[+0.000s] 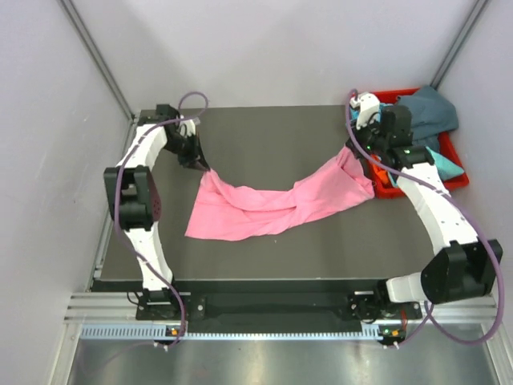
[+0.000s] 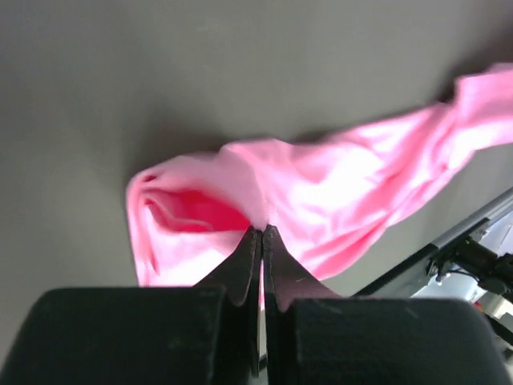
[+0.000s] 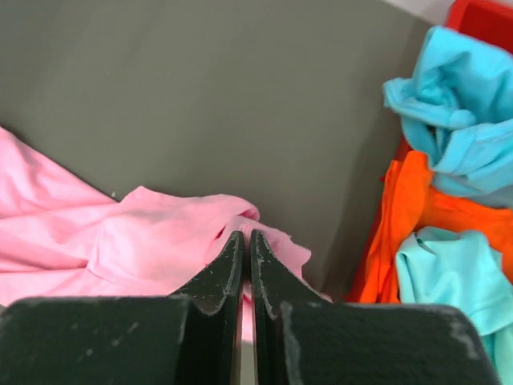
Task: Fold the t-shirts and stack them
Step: Flatten the tshirt out
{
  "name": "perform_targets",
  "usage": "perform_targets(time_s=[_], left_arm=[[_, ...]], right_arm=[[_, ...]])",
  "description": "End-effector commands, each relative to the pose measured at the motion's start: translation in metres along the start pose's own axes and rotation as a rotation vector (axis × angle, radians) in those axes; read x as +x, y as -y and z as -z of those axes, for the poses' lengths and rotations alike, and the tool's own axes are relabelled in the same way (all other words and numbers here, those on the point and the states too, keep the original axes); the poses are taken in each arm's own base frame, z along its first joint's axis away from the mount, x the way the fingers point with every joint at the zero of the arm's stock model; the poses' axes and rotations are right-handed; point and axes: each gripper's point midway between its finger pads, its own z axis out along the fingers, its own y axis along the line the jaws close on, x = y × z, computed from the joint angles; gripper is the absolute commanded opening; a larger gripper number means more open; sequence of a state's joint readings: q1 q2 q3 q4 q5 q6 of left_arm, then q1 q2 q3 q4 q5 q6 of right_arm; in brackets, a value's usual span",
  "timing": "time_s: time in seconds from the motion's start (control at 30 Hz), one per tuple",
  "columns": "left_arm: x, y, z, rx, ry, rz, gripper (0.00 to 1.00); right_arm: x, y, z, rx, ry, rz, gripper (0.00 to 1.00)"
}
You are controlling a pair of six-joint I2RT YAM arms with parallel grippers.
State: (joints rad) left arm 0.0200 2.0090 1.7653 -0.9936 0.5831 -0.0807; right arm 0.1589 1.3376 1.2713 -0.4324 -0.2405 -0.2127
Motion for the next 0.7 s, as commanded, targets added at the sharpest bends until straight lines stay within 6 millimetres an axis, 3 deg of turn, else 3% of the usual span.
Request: perform_targets(time_s=[0.0,0.07,0.13,0.17,0.2,0.23,0.27,0.33,0.43,0.53,0.67], left_arm=[[-0.027,-0.004,-0.005,-0.007,0.028,-0.003,0.00],[-0.044,-0.012,-0.010,-0.037,0.051,-0.016,0.13],[-0.052,-0.021,-0.003,-0.106,0.081,-0.024,0.40],[-0.052,-0.018,0.007,-0.120,0.098,-0.029,0.44],[-0.048,-0.019,0.011,-0.131,0.096,-0.024,0.45],[-0.032,-0.023,0.008,-0.139,0.061,0.006,0.46],[-0.026,-0.017,0.020,-0.144,0.077,0.014,0.47],[-0.007,-0.017,0.026,-0.144,0.064,0.066,0.49],[0.044,-0.014,0.023,-0.116,-0.005,0.150,0.50],[0.067,-0.017,0.016,-0.113,-0.035,0.209,0.49],[0.077,-0.021,0.007,-0.099,-0.069,0.250,0.47]], right_arm=[[-0.049,0.008,-0.004,0.020,0.143,0.049,0.00],[-0.044,0.012,-0.015,0.024,0.116,0.049,0.00],[-0.046,0.014,-0.020,0.027,0.116,0.042,0.00],[-0.047,0.014,-0.021,0.026,0.119,0.041,0.00],[-0.046,0.013,-0.022,0.024,0.116,0.037,0.00],[-0.046,0.012,-0.022,0.021,0.120,0.037,0.00],[-0.045,0.010,-0.022,0.017,0.120,0.037,0.00],[-0.042,0.008,-0.020,0.015,0.120,0.032,0.00],[-0.037,0.005,-0.017,0.011,0.115,0.030,0.00],[-0.035,0.003,-0.013,0.008,0.116,0.030,0.00],[-0.033,0.002,-0.012,0.003,0.115,0.021,0.00]])
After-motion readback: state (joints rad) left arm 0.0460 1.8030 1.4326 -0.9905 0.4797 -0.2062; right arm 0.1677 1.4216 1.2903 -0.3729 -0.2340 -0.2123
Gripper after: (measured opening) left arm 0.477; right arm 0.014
